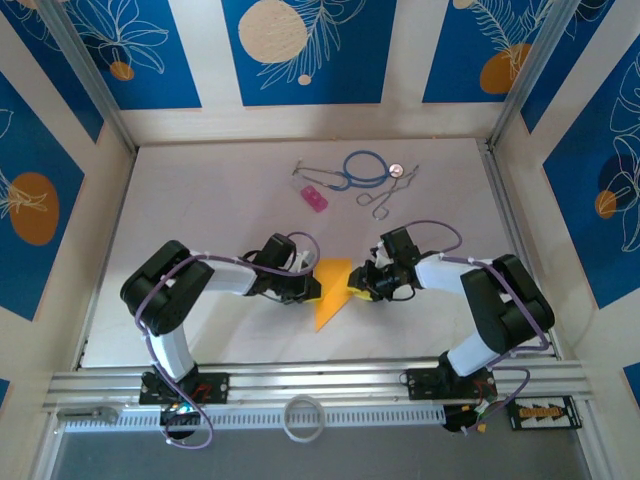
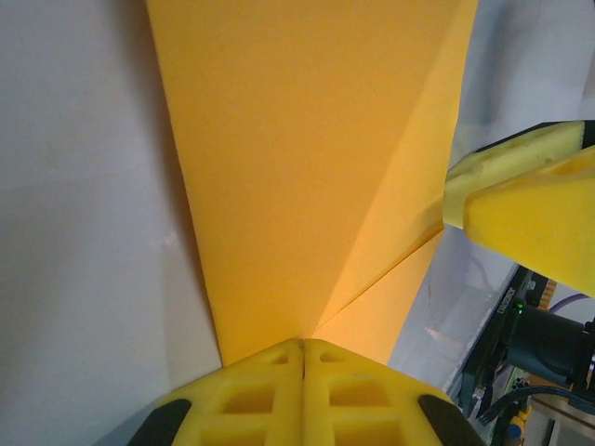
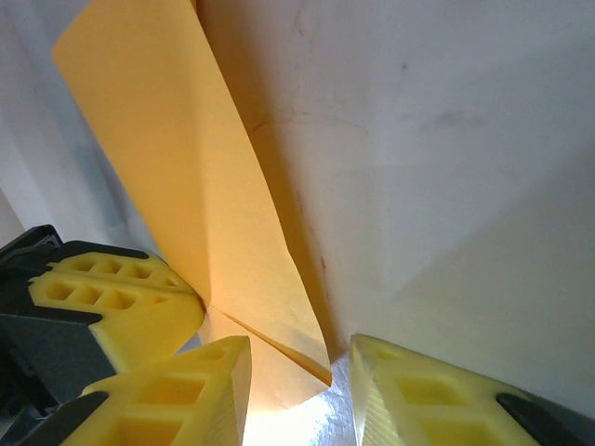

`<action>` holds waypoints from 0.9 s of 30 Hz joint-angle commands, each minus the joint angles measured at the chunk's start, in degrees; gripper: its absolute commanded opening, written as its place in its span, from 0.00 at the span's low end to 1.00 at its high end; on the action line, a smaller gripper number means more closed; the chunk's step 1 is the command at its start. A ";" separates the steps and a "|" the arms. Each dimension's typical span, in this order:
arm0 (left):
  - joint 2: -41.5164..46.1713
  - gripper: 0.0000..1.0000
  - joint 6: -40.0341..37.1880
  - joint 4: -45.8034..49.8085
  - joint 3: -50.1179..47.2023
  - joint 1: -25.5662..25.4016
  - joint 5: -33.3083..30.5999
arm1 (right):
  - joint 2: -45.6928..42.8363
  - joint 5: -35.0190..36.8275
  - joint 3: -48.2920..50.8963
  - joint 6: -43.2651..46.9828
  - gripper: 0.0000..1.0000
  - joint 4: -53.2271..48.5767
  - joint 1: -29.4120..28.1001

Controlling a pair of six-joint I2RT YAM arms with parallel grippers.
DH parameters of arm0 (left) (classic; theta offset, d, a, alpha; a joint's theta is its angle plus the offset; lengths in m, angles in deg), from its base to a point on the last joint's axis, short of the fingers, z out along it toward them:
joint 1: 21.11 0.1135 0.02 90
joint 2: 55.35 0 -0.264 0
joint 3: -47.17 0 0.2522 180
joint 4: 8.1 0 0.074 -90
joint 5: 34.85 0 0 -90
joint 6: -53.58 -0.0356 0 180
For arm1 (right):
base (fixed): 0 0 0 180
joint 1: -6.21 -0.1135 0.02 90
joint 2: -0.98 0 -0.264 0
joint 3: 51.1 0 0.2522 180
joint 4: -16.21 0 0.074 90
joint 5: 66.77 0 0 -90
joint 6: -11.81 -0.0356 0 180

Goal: Fold a paper plane with a square sheet of paper (pick it up from the middle)
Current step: Fold the wing for the fifth time at the center of the table.

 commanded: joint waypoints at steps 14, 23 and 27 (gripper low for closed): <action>-1.46 0.00 -3.89 6.67 -0.01 0.46 -3.48 | 3.54 -5.15 -0.91 -1.48 0.34 9.75 0.81; -0.95 0.00 -4.70 7.53 0.48 0.40 -3.40 | 9.55 -11.23 -6.24 4.99 0.30 8.79 2.73; -0.56 0.00 -5.01 8.01 0.57 0.40 -3.68 | 10.42 -11.35 -7.48 6.64 0.27 7.42 3.31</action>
